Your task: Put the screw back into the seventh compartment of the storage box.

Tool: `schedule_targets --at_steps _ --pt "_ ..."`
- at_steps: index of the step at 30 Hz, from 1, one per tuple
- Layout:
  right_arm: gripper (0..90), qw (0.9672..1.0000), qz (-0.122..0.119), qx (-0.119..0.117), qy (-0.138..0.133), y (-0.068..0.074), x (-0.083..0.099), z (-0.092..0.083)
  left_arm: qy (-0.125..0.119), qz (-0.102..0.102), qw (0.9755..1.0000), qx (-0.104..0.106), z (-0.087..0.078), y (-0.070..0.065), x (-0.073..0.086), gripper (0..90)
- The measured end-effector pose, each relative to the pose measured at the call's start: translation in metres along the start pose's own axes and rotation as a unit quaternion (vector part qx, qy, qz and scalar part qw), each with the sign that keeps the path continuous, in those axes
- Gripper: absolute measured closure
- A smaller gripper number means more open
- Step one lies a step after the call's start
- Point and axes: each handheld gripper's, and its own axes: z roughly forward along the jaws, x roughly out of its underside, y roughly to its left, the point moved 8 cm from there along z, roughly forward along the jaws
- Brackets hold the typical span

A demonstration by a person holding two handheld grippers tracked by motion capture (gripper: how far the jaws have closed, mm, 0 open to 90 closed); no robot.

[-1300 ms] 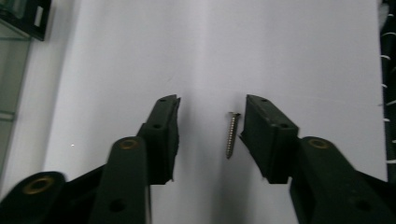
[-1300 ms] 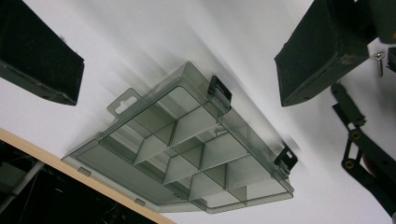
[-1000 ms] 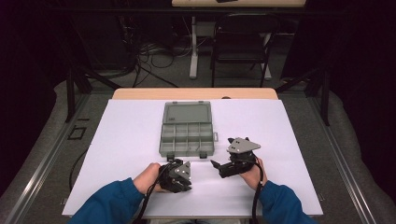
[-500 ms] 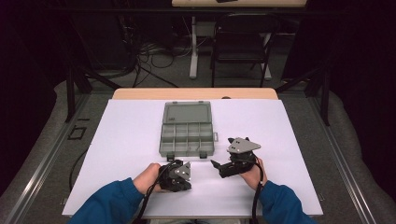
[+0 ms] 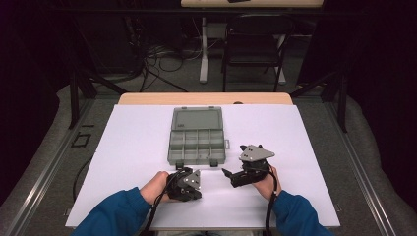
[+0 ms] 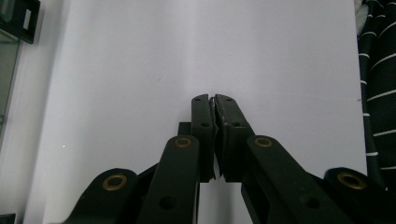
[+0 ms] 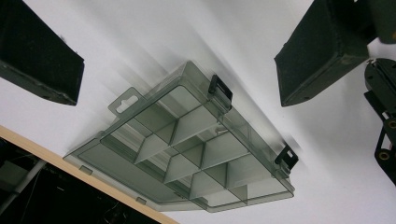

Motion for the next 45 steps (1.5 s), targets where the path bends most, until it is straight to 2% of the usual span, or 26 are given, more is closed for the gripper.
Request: schedule_targets --at_steps 1,2,6,7,9,10,16,45 --pt "0.0 1.0 0.0 0.0 0.0 0.0 0.0 0.0 0.0 0.0 1.0 0.0 0.0 0.0 0.0 86.6" --pt "0.0 1.0 0.0 -0.002 -0.001 0.0 0.0 0.0 -0.004 -0.003 0.9999 -0.014 0.0 0.002 0.0 86.6" --pt "0.0 1.0 -0.001 0.0 0.001 0.0 0.0 0.0 -0.008 -0.007 0.9998 -0.018 -0.001 0.003 -0.001 86.6" --pt "0.0 1.0 -0.001 -0.001 0.001 0.0 0.0 0.0 -0.005 -0.017 0.9996 -0.023 -0.002 0.005 0.0 86.6" --pt "0.0 1.0 0.0 -0.001 0.0 0.0 0.0 0.0 -0.003 -0.022 0.9995 -0.024 -0.002 0.006 0.0 86.6" --pt "0.0 1.0 0.0 0.0 0.001 0.0 0.0 0.0 -0.006 -0.032 0.9989 -0.032 -0.002 0.009 0.0 86.5" --pt "0.0 1.0 -0.001 -0.001 0.002 0.0 0.0 0.0 -0.011 -0.045 0.9981 -0.041 -0.004 0.014 0.0 86.6" --pt "0.1 1.0 -0.002 -0.001 0.001 0.001 0.0 0.001 -0.024 -0.047 0.9962 -0.07 -0.014 0.03 -0.007 86.6"
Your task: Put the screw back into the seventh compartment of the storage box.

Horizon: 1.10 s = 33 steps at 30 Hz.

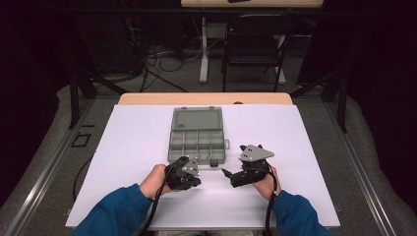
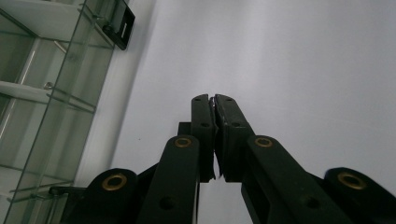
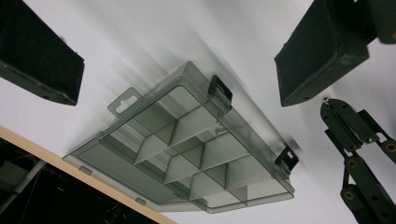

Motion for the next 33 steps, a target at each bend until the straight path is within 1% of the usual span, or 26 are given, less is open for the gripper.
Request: schedule_targets --at_steps 2,6,12,16,17,20,21,23,25,26,28,29,30,31,33 --pt "0.1 1.0 -0.001 0.0 0.001 0.0 0.0 0.0 0.0 -0.003 1.0 -0.002 -0.001 0.001 0.0 86.6" --pt "0.1 1.0 -0.001 0.0 0.004 0.0 0.001 0.0 -0.003 0.0 1.0 -0.003 -0.002 0.005 -0.003 86.5" --pt "0.1 1.0 -0.001 -0.001 0.003 0.001 0.001 0.0 -0.007 -0.001 0.9999 -0.01 -0.002 0.01 -0.005 86.6" --pt "0.1 1.0 -0.001 -0.001 0.005 0.001 0.001 0.0 -0.008 -0.001 0.9999 -0.01 -0.003 0.012 -0.007 86.6" --pt "0.1 1.0 0.0 0.0 0.002 0.001 0.001 0.001 -0.015 -0.003 0.9998 -0.016 -0.004 0.014 -0.008 86.6" --pt "0.1 1.0 0.0 -0.001 0.002 0.001 0.001 0.001 -0.016 -0.001 0.9997 -0.017 -0.007 0.016 -0.011 86.6" --pt "0.1 1.0 0.0 -0.001 0.002 0.001 0.001 0.001 -0.019 -0.001 0.9996 -0.02 -0.007 0.017 -0.012 86.6" --pt "0.1 1.0 -0.001 -0.001 0.002 0.001 0.001 0.001 -0.02 0.0 0.9996 -0.018 -0.007 0.017 -0.014 86.6" --pt "0.1 1.0 0.0 -0.001 0.003 0.001 0.001 0.001 -0.022 0.0 0.9995 -0.022 -0.008 0.018 -0.016 86.6" --pt "0.1 1.0 0.0 -0.001 0.002 0.001 0.001 0.001 -0.021 0.002 0.9996 -0.021 -0.009 0.018 -0.016 86.6" --pt "0.1 1.0 0.0 -0.001 0.002 0.001 0.001 0.001 -0.024 0.0 0.9994 -0.024 -0.01 0.019 -0.018 86.6" --pt "0.1 1.0 0.0 -0.001 0.002 0.001 0.001 0.001 -0.031 -0.001 0.9991 -0.028 -0.01 0.02 -0.019 86.6" --pt "0.1 1.0 0.0 -0.001 0.002 0.001 0.001 0.002 -0.03 0.0 0.9992 -0.026 -0.011 0.021 -0.02 86.6" --pt "0.1 1.0 0.0 -0.001 0.002 0.001 0.001 0.002 -0.031 0.001 0.9991 -0.029 -0.011 0.022 -0.02 86.6" --pt "0.1 1.0 0.0 -0.001 0.002 0.001 0.001 0.002 -0.035 -0.002 0.999 -0.028 -0.013 0.023 -0.022 86.6"
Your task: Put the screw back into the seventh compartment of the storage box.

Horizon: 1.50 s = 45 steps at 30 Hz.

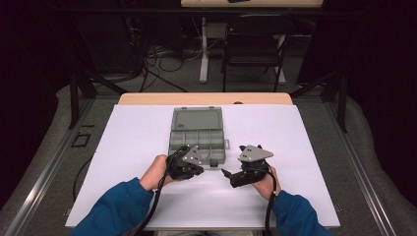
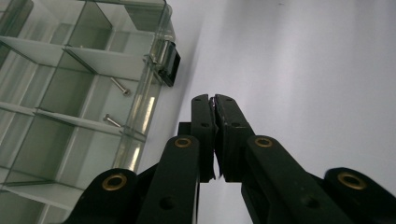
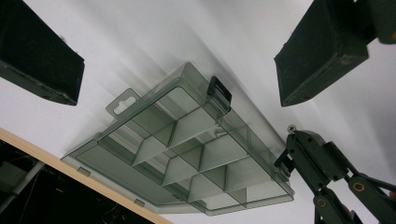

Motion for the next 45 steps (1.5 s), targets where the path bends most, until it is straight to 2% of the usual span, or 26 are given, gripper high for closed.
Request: schedule_targets --at_steps 7,10,15,20,33,38,40,45 --pt "0.1 1.0 0.001 0.0 0.0 0.0 0.0 0.0 -0.006 0.003 0.9999 -0.012 -0.002 0.004 -0.005 86.6" --pt "0.1 1.0 0.0 -0.001 0.004 0.0 0.001 0.0 -0.01 -0.002 0.9998 -0.014 -0.002 0.006 -0.007 86.6" --pt "0.2 1.0 0.001 0.0 0.0 0.0 0.0 0.0 -0.009 0.002 0.9998 -0.015 -0.005 0.009 -0.009 86.6" --pt "0.1 1.0 0.001 -0.001 0.006 -0.001 0.002 0.001 -0.019 0.003 0.9996 -0.022 -0.008 0.013 -0.014 86.6" --pt "0.1 1.0 0.003 0.0 0.003 -0.001 0.002 0.001 -0.036 -0.001 0.9987 -0.037 -0.014 0.026 -0.022 86.7" --pt "0.2 1.0 0.002 -0.002 0.006 -0.001 0.002 0.0 -0.046 -0.008 0.9979 -0.044 -0.015 0.033 -0.026 86.7" --pt "0.2 1.0 0.002 -0.001 0.003 -0.001 0.002 -0.001 -0.052 -0.017 0.9971 -0.053 -0.012 0.038 -0.029 86.7" --pt "0.2 1.0 0.003 0.001 0.0 -0.001 0.001 -0.002 -0.05 -0.019 0.9966 -0.062 -0.01 0.043 -0.029 86.7"
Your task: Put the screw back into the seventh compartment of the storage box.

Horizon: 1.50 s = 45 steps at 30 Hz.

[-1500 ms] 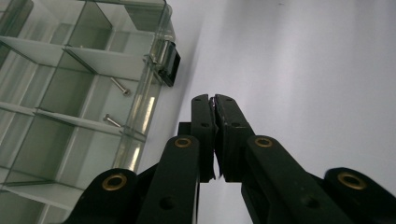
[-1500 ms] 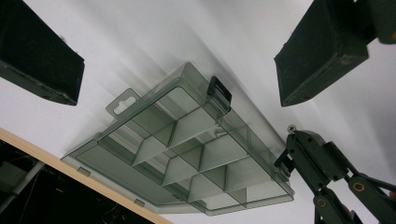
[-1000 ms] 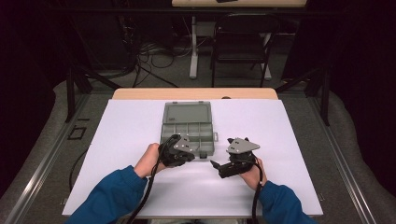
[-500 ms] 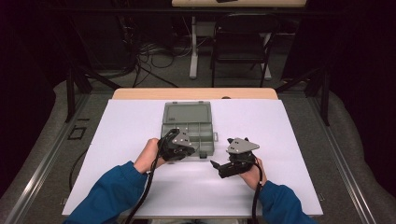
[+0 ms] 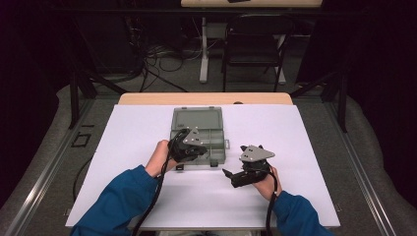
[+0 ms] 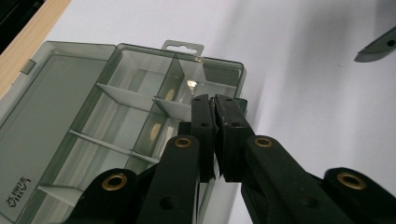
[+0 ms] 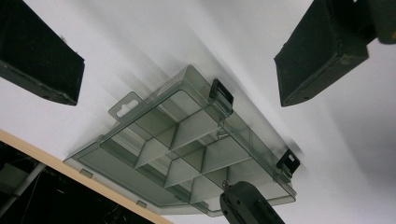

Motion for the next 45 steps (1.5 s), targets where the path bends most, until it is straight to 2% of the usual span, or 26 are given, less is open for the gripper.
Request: schedule_targets --at_steps 2,8,12,20,24,25,26,27,28,30,33,35,38,39,42,45 --pt "0.2 1.0 -0.001 -0.001 0.0 0.0 0.0 0.001 -0.005 -0.009 0.9999 -0.009 0.002 0.004 0.0 86.7" --pt "0.2 1.0 -0.001 -0.001 0.001 0.0 0.001 0.0 -0.005 -0.033 0.9994 -0.01 0.012 0.011 0.004 86.7" --pt "0.2 1.0 -0.002 0.0 -0.001 0.0 0.0 -0.001 -0.002 -0.038 0.9992 -0.015 0.017 0.015 0.007 86.7" --pt "0.2 1.0 -0.001 -0.002 0.002 0.0 0.001 0.0 0.002 -0.066 0.9978 -0.01 0.029 0.019 0.013 86.5" --pt "0.2 1.0 -0.001 -0.002 0.002 0.001 0.001 0.0 0.009 -0.069 0.9975 -0.009 0.034 0.019 0.016 86.3" --pt "0.2 1.0 -0.001 -0.002 0.002 0.001 0.001 0.0 0.016 -0.072 0.9973 -0.005 0.037 0.019 0.019 84.3" --pt "0.2 1.0 -0.001 -0.002 0.002 0.001 0.001 0.0 0.016 -0.072 0.9973 -0.005 0.037 0.019 0.019 79.2" --pt "0.2 1.0 -0.001 -0.003 0.006 0.0 0.001 -0.001 0.014 -0.083 0.9964 0.0 0.038 0.019 0.02 72.7" --pt "0.2 1.0 0.0 -0.002 0.002 0.0 0.001 -0.001 0.014 -0.085 0.9963 0.002 0.037 0.019 0.02 67.1" --pt "0.2 1.0 0.001 -0.004 -0.001 0.0 0.0 -0.001 0.011 -0.097 0.9952 -0.012 0.034 0.02 0.02 50.8" --pt "0.2 1.0 0.001 -0.001 0.001 0.0 0.0 -0.002 0.003 -0.105 0.9943 -0.019 0.028 0.021 0.02 33.4" --pt "0.2 1.0 0.001 -0.003 -0.002 -0.001 -0.001 -0.002 -0.013 -0.115 0.9929 -0.027 0.018 0.02 0.021 24.4" --pt "0.2 1.0 0.002 -0.001 0.0 -0.002 0.0 -0.002 -0.014 -0.116 0.9925 -0.034 0.012 0.021 0.025 14.9" --pt "0.2 1.0 0.002 -0.001 0.0 -0.002 0.0 -0.002 -0.018 -0.121 0.9916 -0.043 0.007 0.023 0.029 14.3" --pt "0.2 1.0 0.0 0.001 -0.003 -0.002 -0.001 -0.002 -0.02 -0.128 0.9905 -0.046 0.004 0.025 0.033 7.9" --pt "0.2 1.0 0.0 0.002 0.001 -0.003 0.0 0.0 -0.027 -0.139 0.9884 -0.055 -0.003 0.029 0.036 3.9"
